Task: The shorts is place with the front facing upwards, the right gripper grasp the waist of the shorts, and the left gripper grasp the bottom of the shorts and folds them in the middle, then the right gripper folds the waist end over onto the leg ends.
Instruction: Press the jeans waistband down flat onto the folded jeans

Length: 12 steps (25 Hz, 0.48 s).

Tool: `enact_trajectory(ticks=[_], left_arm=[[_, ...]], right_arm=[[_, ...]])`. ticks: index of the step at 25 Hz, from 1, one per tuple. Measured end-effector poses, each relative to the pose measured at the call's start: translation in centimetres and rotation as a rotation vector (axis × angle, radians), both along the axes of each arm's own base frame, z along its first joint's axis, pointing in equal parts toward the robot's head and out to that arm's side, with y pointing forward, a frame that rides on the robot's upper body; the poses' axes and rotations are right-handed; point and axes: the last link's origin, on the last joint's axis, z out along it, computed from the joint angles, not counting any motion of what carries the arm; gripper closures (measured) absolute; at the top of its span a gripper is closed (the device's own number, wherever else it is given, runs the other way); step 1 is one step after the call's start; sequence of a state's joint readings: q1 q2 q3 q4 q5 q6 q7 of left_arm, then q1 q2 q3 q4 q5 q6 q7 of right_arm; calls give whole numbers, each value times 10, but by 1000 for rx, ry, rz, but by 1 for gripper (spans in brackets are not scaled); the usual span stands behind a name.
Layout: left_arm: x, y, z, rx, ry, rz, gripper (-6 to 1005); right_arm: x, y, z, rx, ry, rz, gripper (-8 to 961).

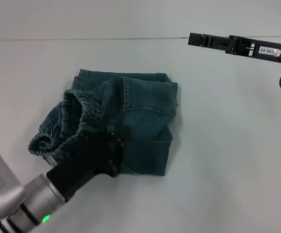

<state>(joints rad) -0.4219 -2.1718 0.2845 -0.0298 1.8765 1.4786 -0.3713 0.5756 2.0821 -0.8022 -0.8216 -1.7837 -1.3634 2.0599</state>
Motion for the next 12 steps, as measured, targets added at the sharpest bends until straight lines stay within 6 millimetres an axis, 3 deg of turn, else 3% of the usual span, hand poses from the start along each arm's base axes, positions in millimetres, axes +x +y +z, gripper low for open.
enact_trajectory(ticks=[3,5,12], left_arm=[[-18,24,4,41,108,96,995],[-20,30,6,52,129,111,995],[-37,88,30,182,259,293,994]], right_arm=[[5,-3,0,-6,1,-12,124],[7,-4,-1,-6,1,-16,123],[13,-8,-3,-9,1,-27,122]])
